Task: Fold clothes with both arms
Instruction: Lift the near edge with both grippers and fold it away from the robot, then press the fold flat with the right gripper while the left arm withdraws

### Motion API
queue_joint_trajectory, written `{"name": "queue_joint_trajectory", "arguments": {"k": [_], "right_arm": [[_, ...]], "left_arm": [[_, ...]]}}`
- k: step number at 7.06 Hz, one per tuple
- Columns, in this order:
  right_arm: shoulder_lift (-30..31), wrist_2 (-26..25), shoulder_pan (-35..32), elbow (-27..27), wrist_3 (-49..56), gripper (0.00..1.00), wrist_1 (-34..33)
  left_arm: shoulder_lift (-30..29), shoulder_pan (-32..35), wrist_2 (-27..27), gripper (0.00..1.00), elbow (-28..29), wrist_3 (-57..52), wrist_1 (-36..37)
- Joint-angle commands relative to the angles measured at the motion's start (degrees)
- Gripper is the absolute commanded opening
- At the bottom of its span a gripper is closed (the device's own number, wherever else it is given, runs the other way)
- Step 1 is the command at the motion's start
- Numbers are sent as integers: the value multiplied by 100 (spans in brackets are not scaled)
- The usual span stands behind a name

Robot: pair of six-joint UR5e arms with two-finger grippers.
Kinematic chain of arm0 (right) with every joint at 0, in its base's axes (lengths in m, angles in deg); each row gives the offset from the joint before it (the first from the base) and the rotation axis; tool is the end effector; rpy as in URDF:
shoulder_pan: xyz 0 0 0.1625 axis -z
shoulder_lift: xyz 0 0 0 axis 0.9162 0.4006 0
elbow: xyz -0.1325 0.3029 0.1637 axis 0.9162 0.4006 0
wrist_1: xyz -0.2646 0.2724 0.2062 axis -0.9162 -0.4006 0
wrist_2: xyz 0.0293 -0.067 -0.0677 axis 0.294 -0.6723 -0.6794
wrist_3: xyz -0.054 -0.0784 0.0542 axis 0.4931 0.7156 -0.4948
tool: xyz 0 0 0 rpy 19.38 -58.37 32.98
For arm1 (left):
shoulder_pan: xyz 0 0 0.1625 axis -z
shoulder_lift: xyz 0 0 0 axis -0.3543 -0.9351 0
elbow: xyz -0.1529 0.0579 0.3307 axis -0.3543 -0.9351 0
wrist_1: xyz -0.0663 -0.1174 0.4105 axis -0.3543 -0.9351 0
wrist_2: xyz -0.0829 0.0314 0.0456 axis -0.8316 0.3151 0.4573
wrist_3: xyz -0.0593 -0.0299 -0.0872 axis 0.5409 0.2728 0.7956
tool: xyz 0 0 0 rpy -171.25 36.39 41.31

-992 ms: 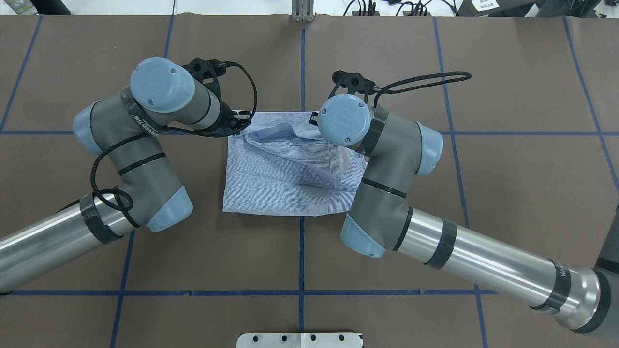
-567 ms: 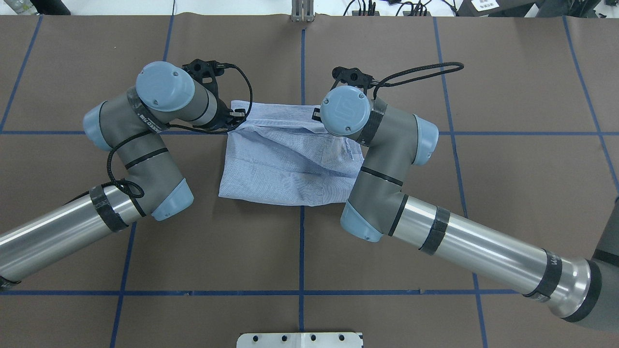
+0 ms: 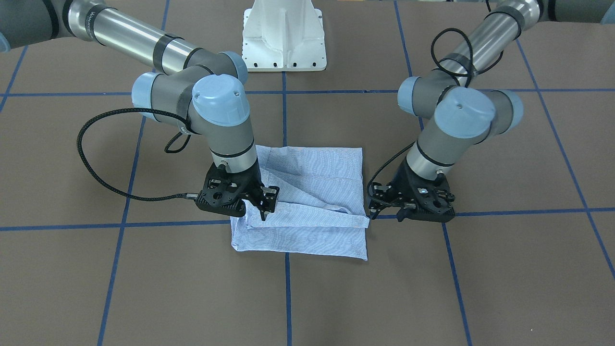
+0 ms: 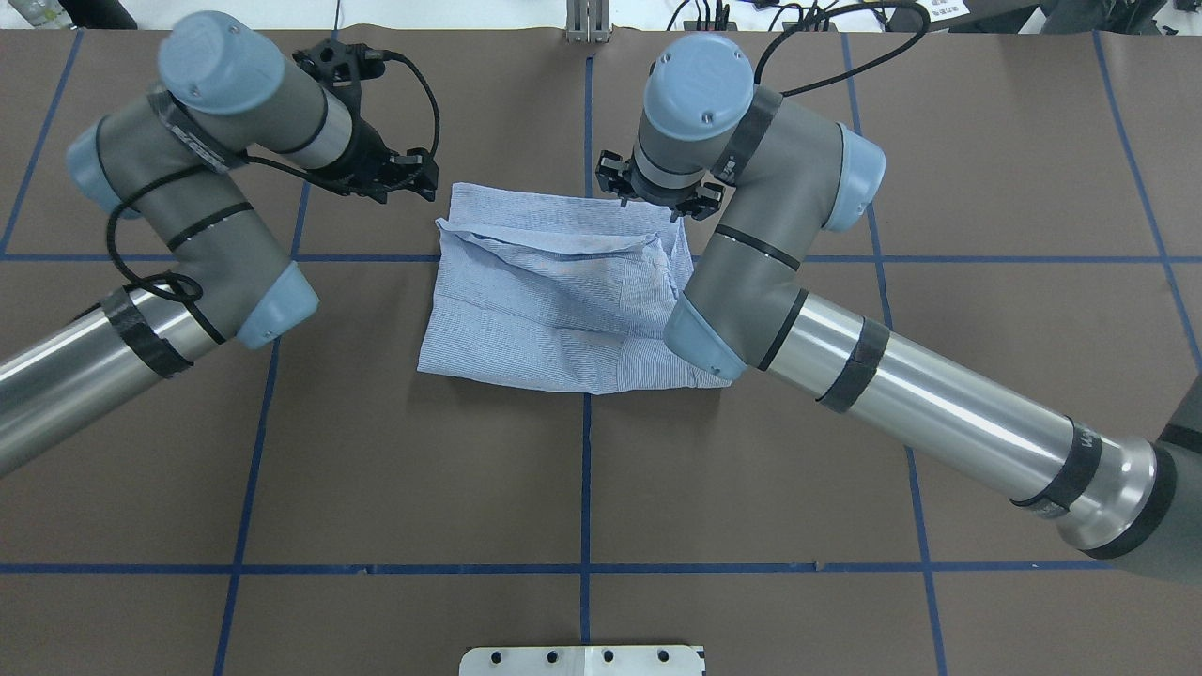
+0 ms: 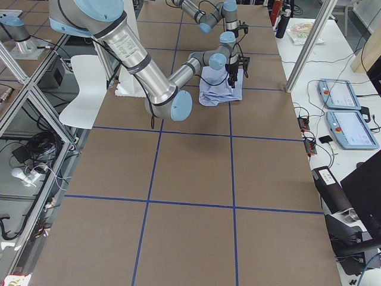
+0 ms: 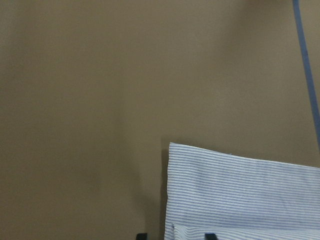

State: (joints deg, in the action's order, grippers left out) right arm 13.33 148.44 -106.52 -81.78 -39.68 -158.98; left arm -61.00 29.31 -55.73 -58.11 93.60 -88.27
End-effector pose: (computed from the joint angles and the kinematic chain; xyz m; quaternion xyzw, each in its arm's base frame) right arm -0.5079 -0.5631 0.1428 0.0518 -0.4094 0.1795 0.8930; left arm 0.3973 -0.5989 0.2581 0.1297 0.4799 -0.0076 0.8677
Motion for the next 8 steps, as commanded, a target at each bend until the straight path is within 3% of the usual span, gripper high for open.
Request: {"name": "queue_joint_trajectory", "arguments": {"k": [1,4,6,8], "right_arm": [[-311,154,302,-196,-86,100,-655],[-224,-785,1277,-171,-290,100,-763],[-197,-1181,1281,143,557,100,-710],[-223,-1385,939,879,1088,100,110]], "left_arm": [[287,205,-271,100,-192,-614,12],[296,205,-271,100,-201,-614,3],[305,205,-262,100,-201,-614,3],[305,205,-262,100,-201,-614,3]]}}
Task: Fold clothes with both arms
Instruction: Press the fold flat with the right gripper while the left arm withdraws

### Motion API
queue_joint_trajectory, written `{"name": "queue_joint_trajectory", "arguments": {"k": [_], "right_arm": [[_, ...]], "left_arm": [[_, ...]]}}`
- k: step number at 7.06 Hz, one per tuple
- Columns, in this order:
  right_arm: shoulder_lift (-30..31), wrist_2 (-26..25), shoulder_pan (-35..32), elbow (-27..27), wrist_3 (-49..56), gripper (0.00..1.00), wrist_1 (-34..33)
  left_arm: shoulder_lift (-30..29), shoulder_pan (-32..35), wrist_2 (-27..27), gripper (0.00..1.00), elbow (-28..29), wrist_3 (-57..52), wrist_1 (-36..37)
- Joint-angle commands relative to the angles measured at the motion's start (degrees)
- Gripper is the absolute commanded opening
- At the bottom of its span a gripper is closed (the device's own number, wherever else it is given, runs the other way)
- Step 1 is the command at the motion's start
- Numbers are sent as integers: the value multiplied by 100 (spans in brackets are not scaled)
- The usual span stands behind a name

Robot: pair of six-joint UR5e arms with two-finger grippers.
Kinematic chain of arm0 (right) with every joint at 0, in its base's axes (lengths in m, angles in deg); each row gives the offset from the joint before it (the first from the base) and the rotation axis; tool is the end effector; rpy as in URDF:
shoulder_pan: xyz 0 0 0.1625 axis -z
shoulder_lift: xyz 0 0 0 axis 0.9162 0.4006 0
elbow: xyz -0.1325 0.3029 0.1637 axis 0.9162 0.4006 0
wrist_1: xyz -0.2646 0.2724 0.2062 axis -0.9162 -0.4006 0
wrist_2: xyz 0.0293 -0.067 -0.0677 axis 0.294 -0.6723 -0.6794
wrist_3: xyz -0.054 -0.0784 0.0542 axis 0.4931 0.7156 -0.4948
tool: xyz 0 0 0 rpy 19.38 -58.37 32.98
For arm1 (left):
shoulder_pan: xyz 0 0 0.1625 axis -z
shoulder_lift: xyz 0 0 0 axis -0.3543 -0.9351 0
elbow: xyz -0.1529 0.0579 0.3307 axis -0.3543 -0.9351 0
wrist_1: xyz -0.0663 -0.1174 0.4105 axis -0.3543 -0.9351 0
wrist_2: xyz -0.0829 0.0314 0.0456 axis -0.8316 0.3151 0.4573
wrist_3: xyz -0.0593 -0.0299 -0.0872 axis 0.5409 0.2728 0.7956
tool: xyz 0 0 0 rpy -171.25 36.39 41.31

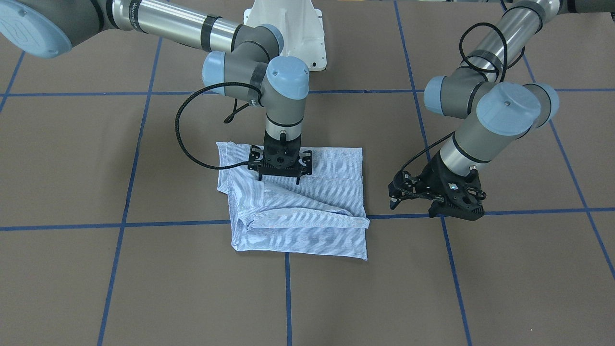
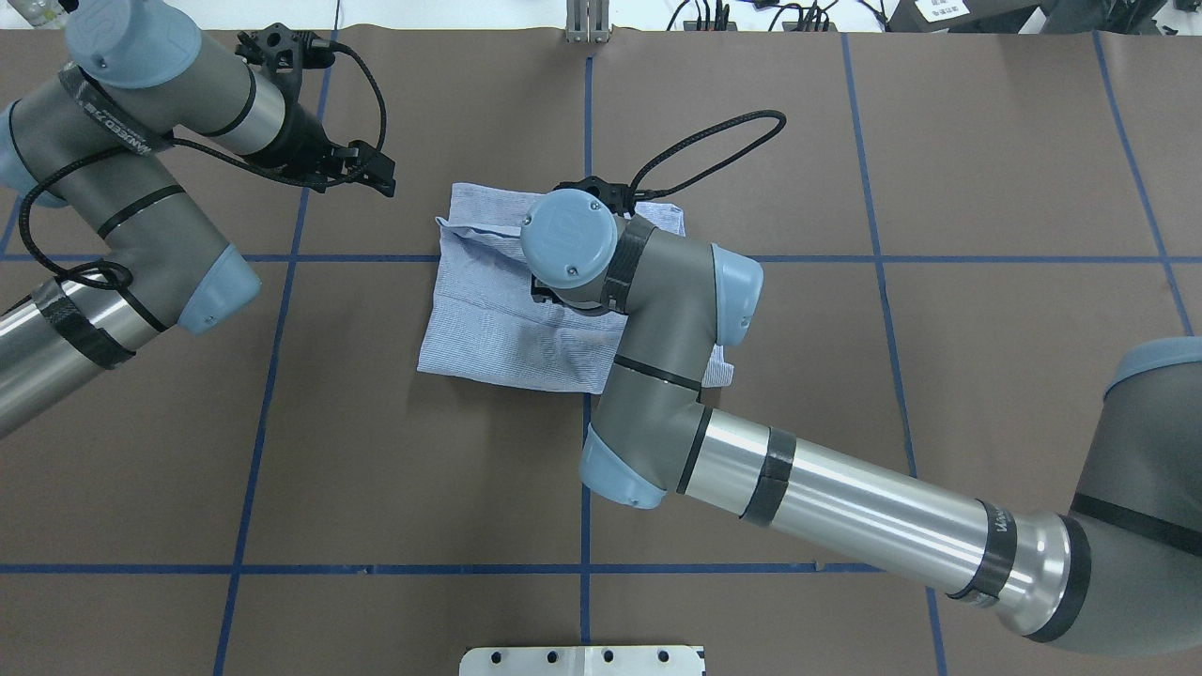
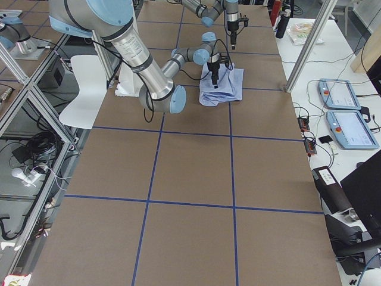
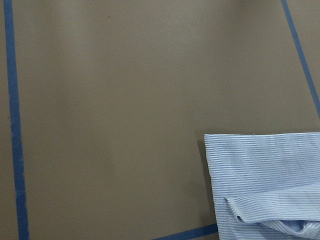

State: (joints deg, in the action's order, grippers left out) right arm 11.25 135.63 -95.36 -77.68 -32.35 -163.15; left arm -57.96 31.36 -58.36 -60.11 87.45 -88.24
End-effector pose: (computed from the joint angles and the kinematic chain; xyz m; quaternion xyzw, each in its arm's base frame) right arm -0.6123 -0.4845 0.1626 0.1129 -0.3280 0.0818 0.9343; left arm 0.3700 -0.5985 0.2766 0.1415 0.4769 0.0315 0.8669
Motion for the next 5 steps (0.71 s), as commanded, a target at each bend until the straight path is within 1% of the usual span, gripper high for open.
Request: {"name": "queue_joint_trajectory", "arguments": {"k": [1,3,4,5], "right_arm": [[-49,-104,-335,831,592,100,959],[-67,-60,-687,975,1129,100,1016],[-119,-60,-784,1097,1157,100,1216],[-250,-25,-907,1168,1201,100,1270]], "left_arm": [[1,0,1,100,0,0,-9],[1,0,1,100,0,0,-9],[1,0,-26,100,0,0,-9],[1,0,-34,100,-44,0,-9]]}}
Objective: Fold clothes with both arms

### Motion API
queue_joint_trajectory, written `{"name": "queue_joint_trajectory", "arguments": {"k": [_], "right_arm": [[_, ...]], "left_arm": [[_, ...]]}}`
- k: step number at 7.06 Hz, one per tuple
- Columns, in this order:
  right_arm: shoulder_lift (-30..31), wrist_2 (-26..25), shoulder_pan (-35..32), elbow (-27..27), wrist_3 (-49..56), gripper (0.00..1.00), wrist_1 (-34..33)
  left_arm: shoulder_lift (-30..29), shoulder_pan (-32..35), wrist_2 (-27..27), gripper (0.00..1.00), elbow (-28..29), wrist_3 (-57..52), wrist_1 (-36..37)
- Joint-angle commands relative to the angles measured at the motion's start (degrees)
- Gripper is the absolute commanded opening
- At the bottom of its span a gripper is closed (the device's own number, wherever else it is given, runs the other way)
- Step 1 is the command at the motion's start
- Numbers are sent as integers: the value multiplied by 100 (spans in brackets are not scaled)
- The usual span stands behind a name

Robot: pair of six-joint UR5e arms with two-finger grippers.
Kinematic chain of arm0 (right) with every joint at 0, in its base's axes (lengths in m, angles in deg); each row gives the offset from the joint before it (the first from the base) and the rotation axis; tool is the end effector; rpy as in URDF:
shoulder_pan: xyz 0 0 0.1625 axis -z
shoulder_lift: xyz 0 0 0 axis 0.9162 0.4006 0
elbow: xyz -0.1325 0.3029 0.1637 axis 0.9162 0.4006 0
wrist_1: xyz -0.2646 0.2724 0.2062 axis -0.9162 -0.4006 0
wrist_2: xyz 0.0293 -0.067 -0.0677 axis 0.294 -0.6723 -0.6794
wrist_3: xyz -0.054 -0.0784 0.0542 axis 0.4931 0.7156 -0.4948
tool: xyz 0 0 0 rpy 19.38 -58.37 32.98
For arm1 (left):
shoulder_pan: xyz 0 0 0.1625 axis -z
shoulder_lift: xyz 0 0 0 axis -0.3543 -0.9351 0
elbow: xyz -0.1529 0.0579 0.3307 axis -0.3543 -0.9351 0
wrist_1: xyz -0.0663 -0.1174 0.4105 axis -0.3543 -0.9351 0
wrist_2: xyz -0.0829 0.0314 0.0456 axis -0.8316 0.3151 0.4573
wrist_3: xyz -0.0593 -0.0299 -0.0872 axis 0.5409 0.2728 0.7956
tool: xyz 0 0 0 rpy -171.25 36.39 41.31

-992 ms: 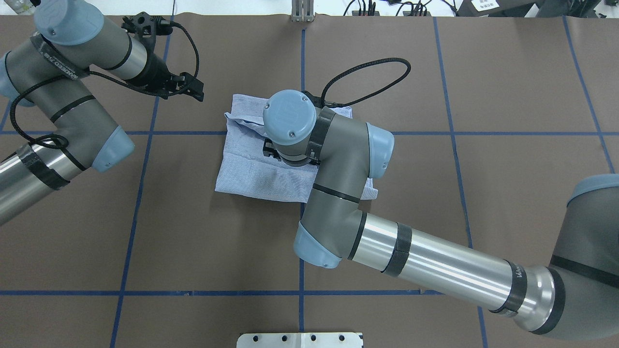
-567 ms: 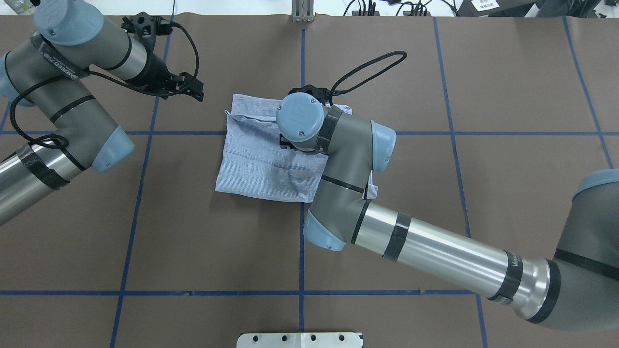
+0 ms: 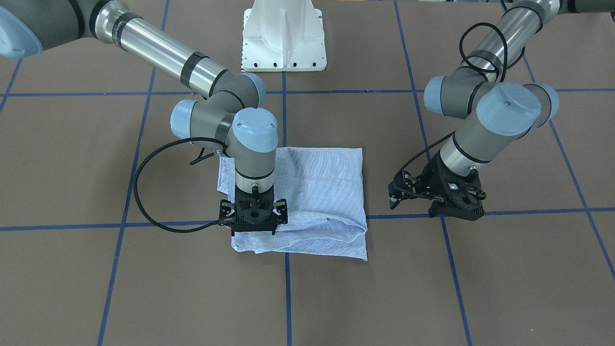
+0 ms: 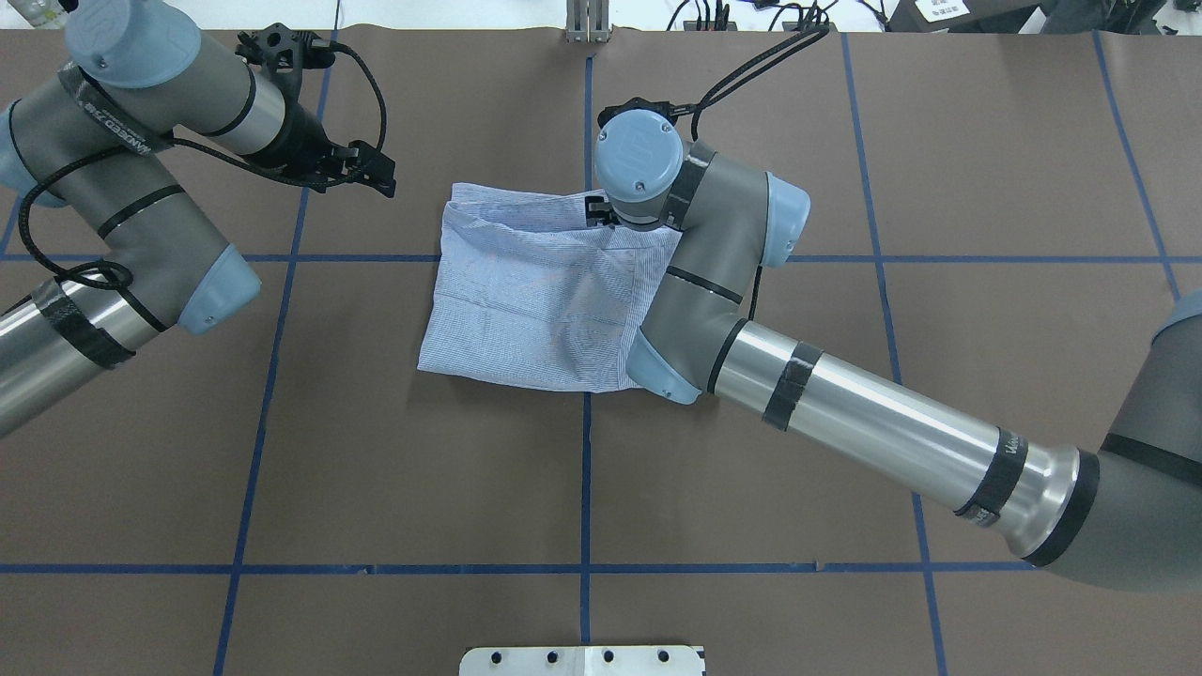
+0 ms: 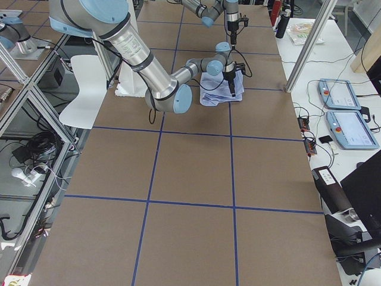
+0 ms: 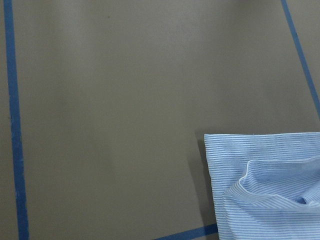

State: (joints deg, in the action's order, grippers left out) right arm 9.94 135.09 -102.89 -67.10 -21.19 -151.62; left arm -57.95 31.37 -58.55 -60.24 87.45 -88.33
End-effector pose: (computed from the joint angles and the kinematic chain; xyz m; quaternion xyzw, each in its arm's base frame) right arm -0.5755 -0.5855 0.2066 0.1785 -0.3183 0.0529 0.9295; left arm 0.3697 -0.5978 0.2752 0.1417 0.4787 0.0327 0.8659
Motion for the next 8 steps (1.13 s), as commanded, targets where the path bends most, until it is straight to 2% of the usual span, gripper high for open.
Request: {"name": "queue_joint_trajectory", "arguments": {"k": [1,2,3,4,5,6,7,8], "right_arm": [[-217,630,-485,111,242,100,101],[-192,1071,-706,102,504,100,57],[-87,1546,-926,-37,559,100,-221],[401,1898,-1172,-856,1003,100,-799],[1102,2111,-1461,-1943,1713,100,-1483],[1588,2348,-1821,-2668,2442,100,-2099],[2167,2516,-2190,-3397,3258,100,-2601],[2921,2883,-2724,-3901,4189,100,-2797]], "left_arm": [[0,17,-16,100,-188,0,26],[104,35,-16,100,-294,0,61],[427,174,-33,100,-652,-96,201],[726,263,-42,100,-1134,-697,576],[956,516,-33,100,-1522,-1451,1241],[1262,797,-24,100,-1830,-2381,1709],[1692,1296,-33,100,-1921,-3409,1809],[2149,1875,-51,100,-1921,-4341,1836]]}}
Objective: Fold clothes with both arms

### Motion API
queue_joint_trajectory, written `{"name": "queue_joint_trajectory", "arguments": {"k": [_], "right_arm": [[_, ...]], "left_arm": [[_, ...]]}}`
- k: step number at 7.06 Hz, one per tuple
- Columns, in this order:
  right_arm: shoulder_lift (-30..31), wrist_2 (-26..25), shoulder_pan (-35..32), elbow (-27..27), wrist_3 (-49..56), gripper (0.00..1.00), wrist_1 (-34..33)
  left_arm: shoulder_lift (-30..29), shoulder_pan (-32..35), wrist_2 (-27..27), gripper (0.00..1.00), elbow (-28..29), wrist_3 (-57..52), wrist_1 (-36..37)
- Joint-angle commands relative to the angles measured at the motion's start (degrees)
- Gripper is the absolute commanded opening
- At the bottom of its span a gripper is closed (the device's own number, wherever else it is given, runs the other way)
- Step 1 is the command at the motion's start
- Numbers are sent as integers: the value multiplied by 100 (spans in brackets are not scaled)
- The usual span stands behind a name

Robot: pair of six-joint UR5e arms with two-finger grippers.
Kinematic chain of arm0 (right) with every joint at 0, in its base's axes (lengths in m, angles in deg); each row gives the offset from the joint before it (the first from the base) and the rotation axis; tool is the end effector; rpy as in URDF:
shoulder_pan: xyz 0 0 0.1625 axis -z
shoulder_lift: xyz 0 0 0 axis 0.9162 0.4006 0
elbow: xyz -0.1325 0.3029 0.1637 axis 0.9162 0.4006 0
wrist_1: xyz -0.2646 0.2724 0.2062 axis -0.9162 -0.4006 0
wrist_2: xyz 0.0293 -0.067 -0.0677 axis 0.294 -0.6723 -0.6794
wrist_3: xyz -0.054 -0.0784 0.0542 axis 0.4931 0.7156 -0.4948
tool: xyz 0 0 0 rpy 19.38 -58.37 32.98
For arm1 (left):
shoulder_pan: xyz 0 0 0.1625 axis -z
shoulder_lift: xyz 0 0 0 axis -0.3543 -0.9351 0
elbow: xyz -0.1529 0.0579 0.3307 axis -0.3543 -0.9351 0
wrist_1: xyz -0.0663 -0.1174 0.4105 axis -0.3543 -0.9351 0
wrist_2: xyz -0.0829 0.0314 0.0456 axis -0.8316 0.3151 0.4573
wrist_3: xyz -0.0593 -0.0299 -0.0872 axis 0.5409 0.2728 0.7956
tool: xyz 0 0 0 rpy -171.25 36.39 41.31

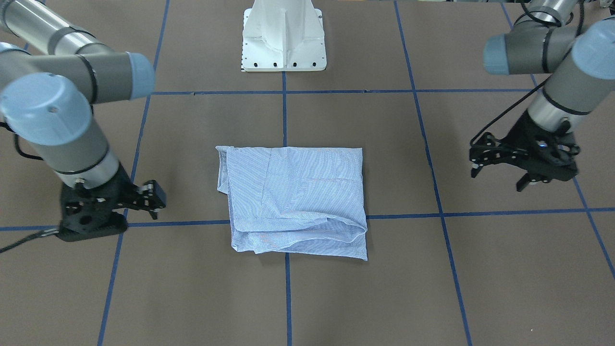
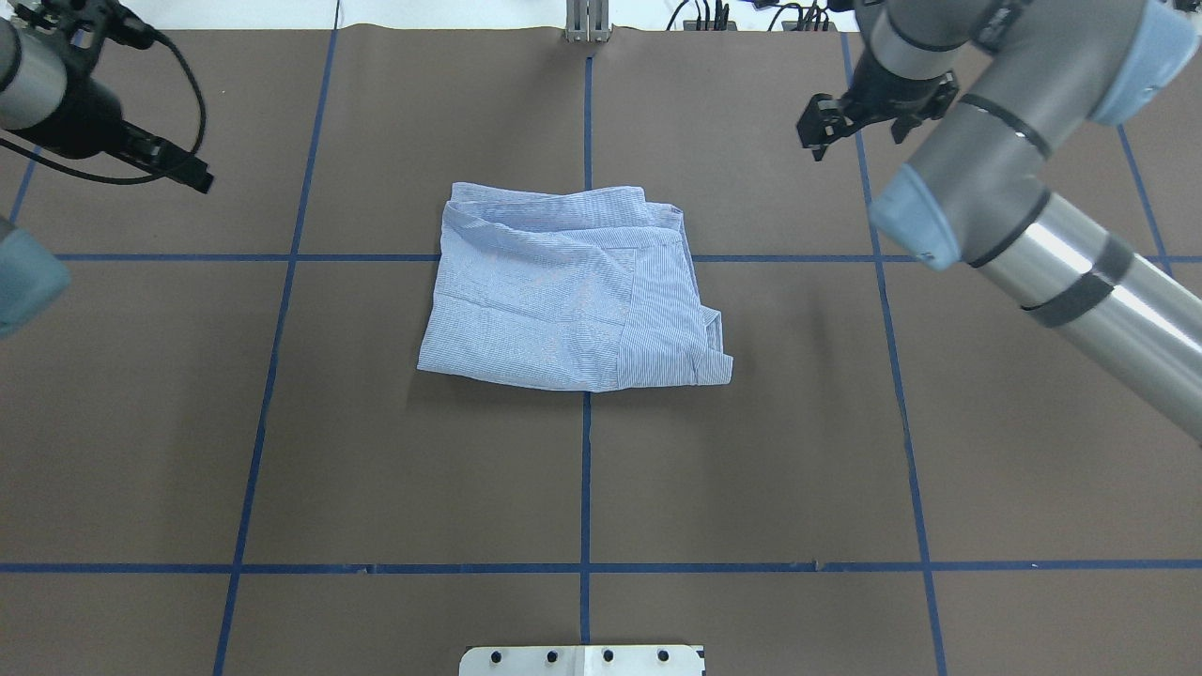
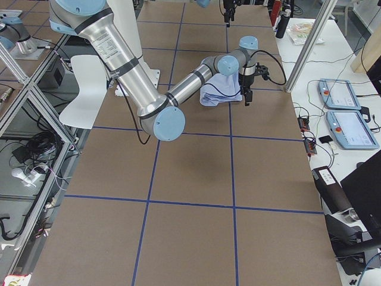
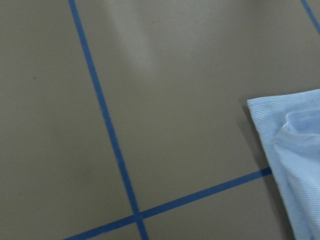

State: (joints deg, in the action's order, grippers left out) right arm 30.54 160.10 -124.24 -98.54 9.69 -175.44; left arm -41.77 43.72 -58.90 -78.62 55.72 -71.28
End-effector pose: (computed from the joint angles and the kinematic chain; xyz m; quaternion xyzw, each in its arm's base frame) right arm -0.2817 -0.6032 0.2538 0.0936 -0.3270 -0.0776 0.9372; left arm 0.1906 -0.5722 0.3375 0.1983 0.3632 0.1492 0.8981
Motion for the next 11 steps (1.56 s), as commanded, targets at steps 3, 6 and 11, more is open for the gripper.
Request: {"name": "queue_joint_trajectory", "arguments": {"k": [3,6,11], "right_arm": [[2832,1298,-2060,-1199,3242,100,-339],[4109,1518,-3159,-1447,4519,100,-338],[4762,1572,-3171,-1456,3505,100,405]], "left_arm": [[1490,1594,-640,100,13,-1274,115],[1939,2166,-639,100,285,-2261,202],[2143,2245,-684,100,76,-2268,1037]]}}
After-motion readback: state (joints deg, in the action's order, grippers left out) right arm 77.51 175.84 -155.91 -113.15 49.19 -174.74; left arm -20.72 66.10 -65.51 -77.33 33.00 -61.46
